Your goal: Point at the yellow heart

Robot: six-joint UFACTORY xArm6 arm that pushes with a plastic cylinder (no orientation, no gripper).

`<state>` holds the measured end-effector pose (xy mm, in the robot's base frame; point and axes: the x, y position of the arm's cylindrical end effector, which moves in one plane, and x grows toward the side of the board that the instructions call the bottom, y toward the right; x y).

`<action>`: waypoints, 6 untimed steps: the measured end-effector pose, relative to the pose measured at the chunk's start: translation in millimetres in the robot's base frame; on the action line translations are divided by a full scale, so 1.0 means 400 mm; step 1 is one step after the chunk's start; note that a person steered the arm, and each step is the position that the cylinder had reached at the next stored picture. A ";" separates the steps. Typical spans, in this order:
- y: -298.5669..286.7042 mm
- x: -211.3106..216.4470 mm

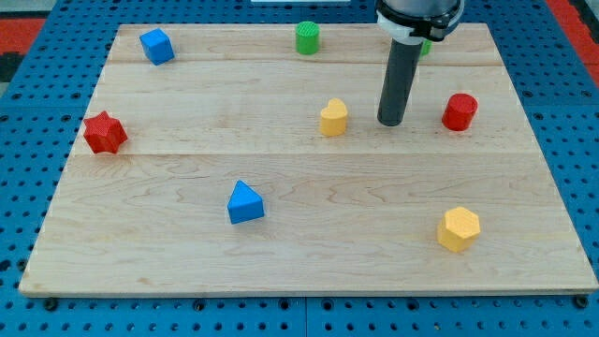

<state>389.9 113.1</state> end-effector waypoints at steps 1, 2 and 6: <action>0.000 -0.001; 0.000 -0.001; -0.027 -0.001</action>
